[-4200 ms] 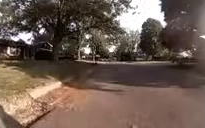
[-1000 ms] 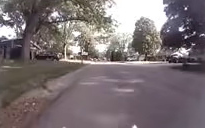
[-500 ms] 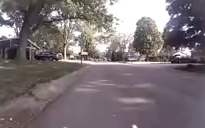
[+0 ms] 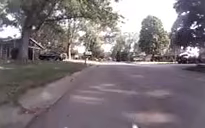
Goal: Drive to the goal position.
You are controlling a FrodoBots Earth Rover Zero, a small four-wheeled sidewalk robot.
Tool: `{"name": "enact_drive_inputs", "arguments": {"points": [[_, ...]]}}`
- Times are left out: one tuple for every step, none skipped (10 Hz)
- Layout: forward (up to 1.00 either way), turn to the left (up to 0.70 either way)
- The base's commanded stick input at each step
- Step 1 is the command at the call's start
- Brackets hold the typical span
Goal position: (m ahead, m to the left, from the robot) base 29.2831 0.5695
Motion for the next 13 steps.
{"name": "enact_drive_inputs", "arguments": {"points": [[1.0, 0.0], [1.0, 0.0], [1.0, 0.0], [1.0, 0.0], [1.0, 0.0], [1.0, 0.0], [1.0, 0.0], [1.0, -0.03], [1.0, -0.2], [1.0, -0.35], [1.0, -0.2], [1.0, -0.04], [1.0, 0.0]]}}
